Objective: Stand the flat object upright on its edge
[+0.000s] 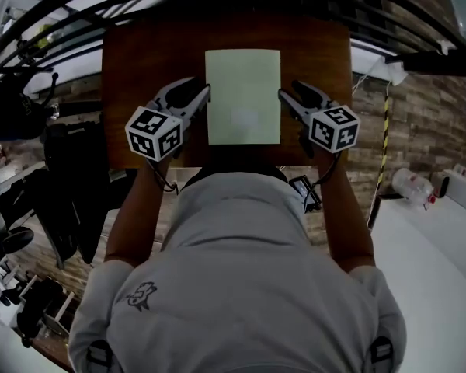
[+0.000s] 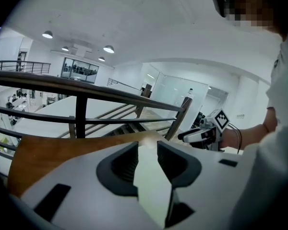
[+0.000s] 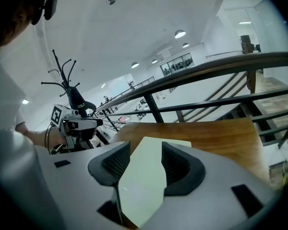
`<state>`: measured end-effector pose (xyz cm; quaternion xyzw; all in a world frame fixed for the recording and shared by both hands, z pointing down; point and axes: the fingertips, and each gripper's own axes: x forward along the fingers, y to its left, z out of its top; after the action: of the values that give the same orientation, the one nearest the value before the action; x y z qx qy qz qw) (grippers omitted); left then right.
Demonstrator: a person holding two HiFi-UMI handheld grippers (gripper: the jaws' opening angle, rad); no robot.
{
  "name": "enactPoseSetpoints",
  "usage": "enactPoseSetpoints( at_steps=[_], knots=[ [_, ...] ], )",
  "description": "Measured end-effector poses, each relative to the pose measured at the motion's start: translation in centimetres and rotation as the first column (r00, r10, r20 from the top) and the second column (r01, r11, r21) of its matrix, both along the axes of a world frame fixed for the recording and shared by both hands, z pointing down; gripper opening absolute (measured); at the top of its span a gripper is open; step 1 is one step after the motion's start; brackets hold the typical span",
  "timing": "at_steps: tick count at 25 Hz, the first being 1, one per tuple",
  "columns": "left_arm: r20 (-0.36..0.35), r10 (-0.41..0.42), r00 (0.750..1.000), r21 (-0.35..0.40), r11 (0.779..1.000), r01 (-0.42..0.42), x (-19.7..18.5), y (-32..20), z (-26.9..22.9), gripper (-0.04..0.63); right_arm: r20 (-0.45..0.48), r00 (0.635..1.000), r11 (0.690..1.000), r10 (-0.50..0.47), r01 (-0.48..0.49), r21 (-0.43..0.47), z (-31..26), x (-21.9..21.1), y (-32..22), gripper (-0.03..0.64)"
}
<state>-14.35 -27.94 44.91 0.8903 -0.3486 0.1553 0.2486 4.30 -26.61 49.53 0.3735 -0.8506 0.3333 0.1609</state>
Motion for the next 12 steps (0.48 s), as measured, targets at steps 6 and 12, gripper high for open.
enactPoseSetpoints(
  at_steps=[6,12],
  knots=[
    [0.0,-0.031,1.0,-0.077,0.997,0.031,-0.5,-0.7,3.5,0.178,-0.004,1.0,0.998,-0.015,0.014,-0.064,2.4,0.2,-0.5,0.202],
    [0.029,-0.038,0.999,-0.163,0.986,0.042,-1.2,-1.5,8.0,0.201,-0.003,1.0,0.99,-0.031,0.03,-0.138,5.1,0.1,-0.7,0.213]
  ],
)
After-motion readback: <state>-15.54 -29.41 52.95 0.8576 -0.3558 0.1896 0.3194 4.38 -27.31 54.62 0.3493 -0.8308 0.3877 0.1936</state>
